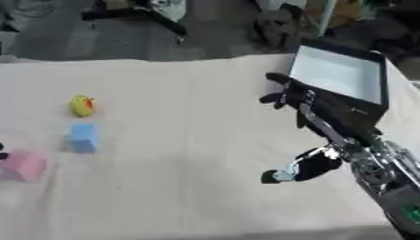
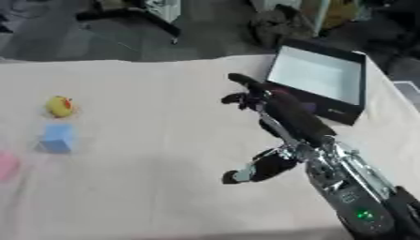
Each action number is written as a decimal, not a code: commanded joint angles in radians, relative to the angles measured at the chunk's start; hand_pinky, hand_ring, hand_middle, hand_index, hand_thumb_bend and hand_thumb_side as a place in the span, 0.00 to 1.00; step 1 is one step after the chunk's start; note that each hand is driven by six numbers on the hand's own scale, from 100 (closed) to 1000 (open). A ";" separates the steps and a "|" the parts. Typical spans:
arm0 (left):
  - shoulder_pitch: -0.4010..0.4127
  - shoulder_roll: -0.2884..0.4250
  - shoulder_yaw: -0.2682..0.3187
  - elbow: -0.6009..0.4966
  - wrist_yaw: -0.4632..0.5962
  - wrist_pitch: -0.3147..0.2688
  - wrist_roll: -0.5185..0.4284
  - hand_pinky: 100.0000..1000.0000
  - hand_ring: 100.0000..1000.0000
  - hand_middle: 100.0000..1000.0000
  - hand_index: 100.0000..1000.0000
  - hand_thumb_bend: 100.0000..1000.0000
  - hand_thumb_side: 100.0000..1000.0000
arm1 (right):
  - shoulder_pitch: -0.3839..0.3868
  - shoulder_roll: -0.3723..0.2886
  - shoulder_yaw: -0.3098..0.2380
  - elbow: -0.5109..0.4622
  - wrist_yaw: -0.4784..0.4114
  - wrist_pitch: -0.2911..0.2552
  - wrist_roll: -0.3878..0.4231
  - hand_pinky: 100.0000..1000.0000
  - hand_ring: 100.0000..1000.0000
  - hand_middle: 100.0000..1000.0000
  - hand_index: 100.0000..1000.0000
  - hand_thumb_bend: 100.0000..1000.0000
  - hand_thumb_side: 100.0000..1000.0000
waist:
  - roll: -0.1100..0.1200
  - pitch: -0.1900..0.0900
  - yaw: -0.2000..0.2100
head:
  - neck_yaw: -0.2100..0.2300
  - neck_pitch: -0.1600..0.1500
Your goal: Pick up the objects with one hand, pass them to the other hand, and then place them into the box on the other side of the table.
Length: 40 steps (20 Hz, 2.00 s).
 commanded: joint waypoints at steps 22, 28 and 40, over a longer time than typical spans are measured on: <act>-0.164 -0.019 -0.085 0.061 0.003 -0.276 0.300 0.72 0.71 0.73 0.93 0.27 0.28 | -0.018 -0.009 -0.002 -0.020 -0.014 -0.005 0.006 0.30 0.69 1.00 0.81 0.86 0.18 | 0.007 -0.008 -0.016 | 0.086 -0.002; -0.181 -0.030 -0.113 0.043 -0.002 -0.276 0.300 0.72 0.71 0.74 0.93 0.30 0.30 | -0.024 -0.008 -0.002 -0.020 -0.015 -0.005 0.005 0.29 0.69 1.00 0.80 0.85 0.18 | 0.009 -0.006 -0.023 | 0.135 -0.002; -0.179 -0.044 -0.142 0.084 -0.185 -0.276 0.300 0.70 0.67 0.67 0.87 0.23 0.31 | -0.031 -0.009 -0.003 -0.020 -0.016 -0.007 0.005 0.29 0.68 1.00 0.80 0.85 0.17 | 0.016 -0.004 -0.035 | 0.190 -0.002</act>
